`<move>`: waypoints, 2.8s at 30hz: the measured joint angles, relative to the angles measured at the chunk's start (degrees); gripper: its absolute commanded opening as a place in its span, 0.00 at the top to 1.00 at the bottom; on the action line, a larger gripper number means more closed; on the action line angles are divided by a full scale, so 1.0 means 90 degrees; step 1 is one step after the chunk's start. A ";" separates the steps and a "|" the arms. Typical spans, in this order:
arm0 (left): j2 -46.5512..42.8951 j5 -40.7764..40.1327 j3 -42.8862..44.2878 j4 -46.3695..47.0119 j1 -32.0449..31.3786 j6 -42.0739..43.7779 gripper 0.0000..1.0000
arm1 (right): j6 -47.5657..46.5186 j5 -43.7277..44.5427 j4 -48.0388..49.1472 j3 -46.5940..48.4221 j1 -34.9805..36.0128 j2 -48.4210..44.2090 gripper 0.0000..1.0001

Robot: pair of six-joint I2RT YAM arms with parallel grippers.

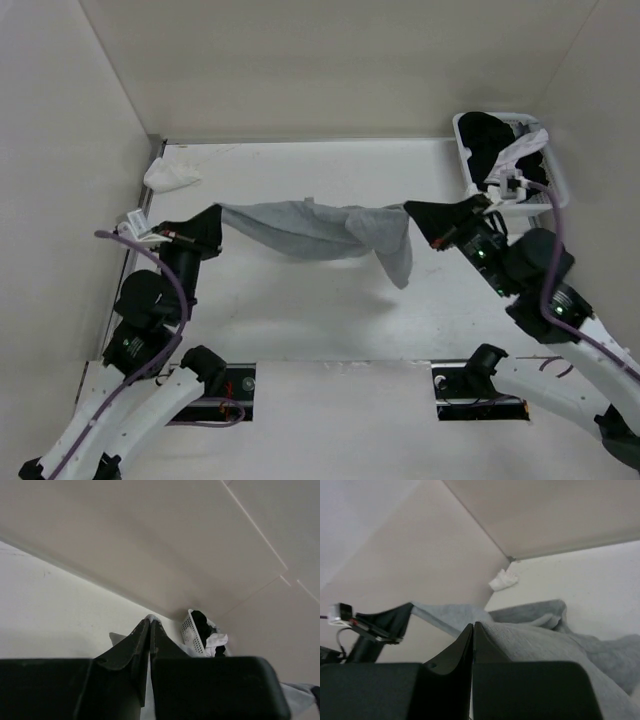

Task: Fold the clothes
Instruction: Flatten the tank top out

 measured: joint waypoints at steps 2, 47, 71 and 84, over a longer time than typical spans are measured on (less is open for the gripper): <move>-0.0408 -0.0352 0.0027 -0.0520 -0.0335 -0.0012 1.00 | -0.0087 0.0573 -0.0418 0.0406 0.0678 -0.0391 0.99; 0.0223 0.0078 -0.3104 -0.1025 0.0418 -0.1226 0.96 | 0.0918 -0.0109 0.0520 -0.2392 -0.1613 0.3946 0.49; 0.0656 0.0474 -0.2912 -0.0656 0.0527 -0.1112 0.97 | 0.0651 -0.0151 -0.0143 -0.1625 -0.1632 0.4070 0.98; -0.0189 0.0789 -0.2387 -0.0947 0.1088 -0.1037 0.96 | 0.0328 0.1562 -0.2339 -0.0976 0.1530 0.3011 0.39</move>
